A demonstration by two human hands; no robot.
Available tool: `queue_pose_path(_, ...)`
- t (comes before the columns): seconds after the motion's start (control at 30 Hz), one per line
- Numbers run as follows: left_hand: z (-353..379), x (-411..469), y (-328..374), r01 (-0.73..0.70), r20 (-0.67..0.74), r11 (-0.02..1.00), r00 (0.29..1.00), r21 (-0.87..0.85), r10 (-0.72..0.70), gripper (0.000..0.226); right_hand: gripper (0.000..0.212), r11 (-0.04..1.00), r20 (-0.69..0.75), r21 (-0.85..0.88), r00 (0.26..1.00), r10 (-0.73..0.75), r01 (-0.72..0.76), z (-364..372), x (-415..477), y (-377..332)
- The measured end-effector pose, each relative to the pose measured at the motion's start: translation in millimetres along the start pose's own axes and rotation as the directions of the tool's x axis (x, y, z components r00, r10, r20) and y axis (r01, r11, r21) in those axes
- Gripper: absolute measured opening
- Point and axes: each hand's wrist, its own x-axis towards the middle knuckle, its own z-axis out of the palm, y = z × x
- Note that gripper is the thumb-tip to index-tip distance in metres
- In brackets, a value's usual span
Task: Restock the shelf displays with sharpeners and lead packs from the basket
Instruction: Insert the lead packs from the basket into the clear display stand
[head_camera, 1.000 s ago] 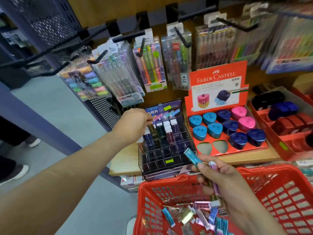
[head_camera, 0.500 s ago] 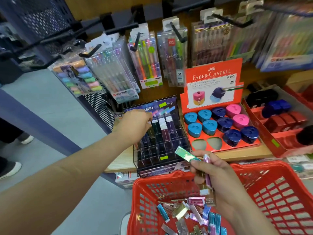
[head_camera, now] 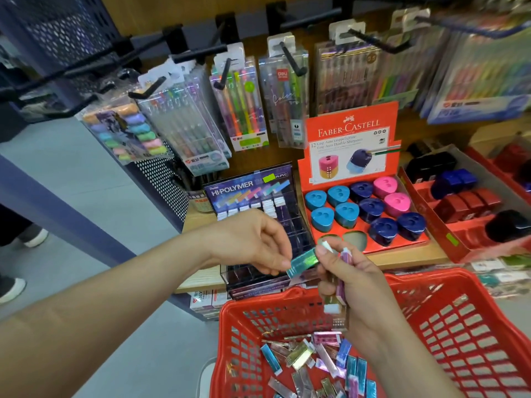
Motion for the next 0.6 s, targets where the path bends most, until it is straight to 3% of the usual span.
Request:
queue_pose_path(0.07, 3.4, -2.0, 1.0, -0.009, 0.052, 1.000, 0.999, 0.009, 0.009, 0.009, 0.040, 0.999, 0.008, -0.050, 1.000, -0.021, 0.021, 4.0, 1.2, 0.2)
queue_pose_path(0.2, 6.5, -0.3, 2.1, -0.047, -0.083, 0.988, 0.996, -0.149, 0.035, 0.020, 0.033, 0.984, 0.065, -0.170, 0.997, -0.035, 0.046, 9.0, 2.2, 0.9)
queue_pose_path(0.37, 0.2, -4.3, 1.9, -0.018, -0.028, 0.995, 0.999, -0.102, 0.015, 0.009, 0.033, 0.966, 0.130, -0.253, 0.991, -0.020, 0.053, 12.6, 0.7, 3.0)
queue_pose_path(0.4, -4.5, -5.5, 2.8, -0.009, -0.059, 0.990, 0.998, -0.138, 0.000, 0.007, 0.030, 0.979, 0.121, -0.203, 0.993, 0.011, 0.014, 13.0, 0.9, 3.1)
queue_pose_path(0.47, -19.8, -7.5, 1.9, -0.012, -0.209, 0.975, 0.977, -0.223, -0.036, 0.007, 0.028, 0.989, 0.094, 0.074, 0.988, 0.124, -0.131, 10.5, 3.5, 2.8)
queue_pose_path(0.53, -40.6, -7.3, -2.7, -0.050, -0.400, 0.973, 0.915, -0.227, -0.047, 0.005, 0.034, 0.884, 0.101, 0.402, 0.971, 0.217, -0.239, 5.8, 5.8, 0.7)
queue_pose_path(0.6, -56.9, -3.9, -10.7, -0.045, -0.563, 0.993, 0.826, -0.105, -0.022, 0.002, 0.041, 0.779, 0.103, 0.568, 0.963, 0.250, -0.264, -1.1, 7.6, -0.3)
